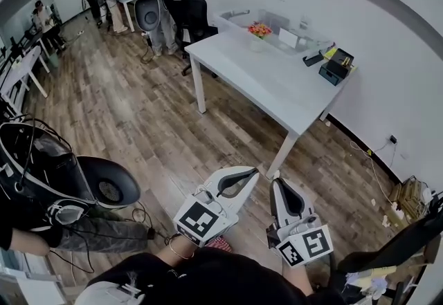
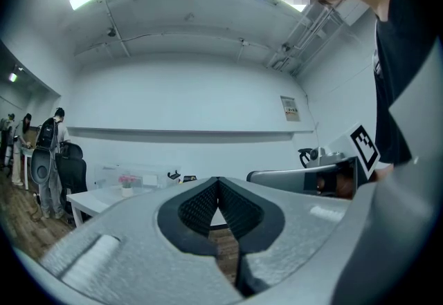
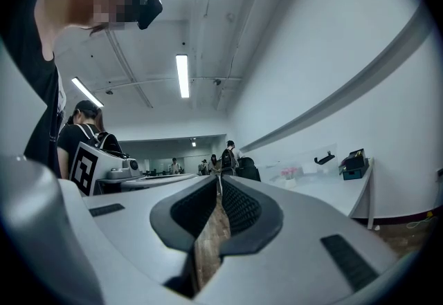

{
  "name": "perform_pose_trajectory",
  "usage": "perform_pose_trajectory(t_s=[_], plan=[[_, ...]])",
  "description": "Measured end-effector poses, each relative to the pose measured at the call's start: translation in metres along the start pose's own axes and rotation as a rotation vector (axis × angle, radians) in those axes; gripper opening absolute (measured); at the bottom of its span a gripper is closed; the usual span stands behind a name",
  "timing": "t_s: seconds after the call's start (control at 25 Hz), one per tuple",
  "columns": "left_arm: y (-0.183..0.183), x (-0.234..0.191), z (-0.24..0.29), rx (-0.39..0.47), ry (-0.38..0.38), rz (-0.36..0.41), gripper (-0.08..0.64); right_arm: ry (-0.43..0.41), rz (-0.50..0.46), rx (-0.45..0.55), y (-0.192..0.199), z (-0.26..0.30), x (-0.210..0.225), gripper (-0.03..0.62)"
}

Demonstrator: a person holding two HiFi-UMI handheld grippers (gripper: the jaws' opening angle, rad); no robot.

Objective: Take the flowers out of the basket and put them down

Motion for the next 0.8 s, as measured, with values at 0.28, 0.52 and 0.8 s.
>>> perform_pose_trajectory(t_s=[0.28,0.52,0.8], plan=[[0.006,-0.046,0.004,0.006,-0.029,-0.016,0.003,-0.012,0.004,-0.035,0.011,0.048,0.004,0.016],[0.017,-0.088,0.004,0.011,-0.044,-0.036,0.003,0.004,0.004,-0.033,0.02,0.086,0.01,0.031],[0.028,-0.124,0.008,0.009,-0.046,-0.05,0.003,0.038,0.007,-0.051,0.03,0.115,0.015,0.031]])
Point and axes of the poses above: the fingertips, and each gripper's own axes: z forward along the fingers, x to its right, y out of its underside, the point moved 3 cm from there along -z, backward along the fingers, and after that the axes turned 5 degrees about -y, right-handed, at the moved point
